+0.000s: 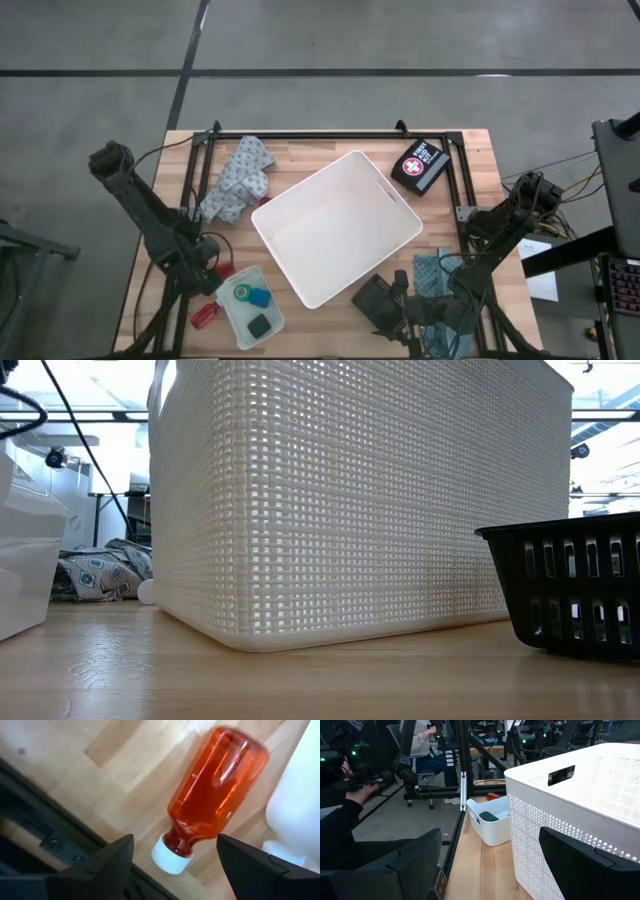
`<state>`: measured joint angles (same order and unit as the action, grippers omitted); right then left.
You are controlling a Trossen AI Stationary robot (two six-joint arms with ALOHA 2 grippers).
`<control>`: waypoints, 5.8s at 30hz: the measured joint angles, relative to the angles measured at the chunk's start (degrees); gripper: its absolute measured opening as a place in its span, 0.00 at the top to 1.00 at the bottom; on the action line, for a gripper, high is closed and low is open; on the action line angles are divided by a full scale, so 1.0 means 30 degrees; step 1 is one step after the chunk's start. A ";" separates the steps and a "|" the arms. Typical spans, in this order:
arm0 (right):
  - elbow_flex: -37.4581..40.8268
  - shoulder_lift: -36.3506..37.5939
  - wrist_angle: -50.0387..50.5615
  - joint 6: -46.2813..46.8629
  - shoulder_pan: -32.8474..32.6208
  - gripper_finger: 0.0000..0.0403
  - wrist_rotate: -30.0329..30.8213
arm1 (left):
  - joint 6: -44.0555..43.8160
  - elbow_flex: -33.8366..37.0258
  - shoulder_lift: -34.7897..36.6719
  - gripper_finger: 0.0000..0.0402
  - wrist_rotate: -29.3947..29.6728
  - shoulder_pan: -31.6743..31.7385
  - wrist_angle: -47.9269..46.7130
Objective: Pick & place medical supplies in basket/bin
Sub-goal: Put the middle orange bottle into the black basket
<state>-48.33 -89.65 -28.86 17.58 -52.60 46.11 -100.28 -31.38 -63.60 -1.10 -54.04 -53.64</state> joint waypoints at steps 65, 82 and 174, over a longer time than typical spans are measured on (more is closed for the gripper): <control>0.0001 -0.0015 0.0000 0.0000 0.0005 0.18 0.0000 | -0.0024 -0.2807 0.0004 0.66 0.1134 0.0007 -0.2955; 0.0001 -0.0015 0.0000 0.0000 0.0000 0.18 0.0000 | 0.3345 -0.5716 -0.0407 0.66 0.7765 0.0000 -0.2235; -0.0008 0.0007 0.0066 0.0000 0.0002 0.18 0.0000 | 1.8458 -1.9116 -1.8762 0.66 0.6781 0.3585 1.0160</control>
<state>-48.36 -89.62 -28.67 17.58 -52.59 46.11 -44.91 -88.72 -119.89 19.25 -43.29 -23.16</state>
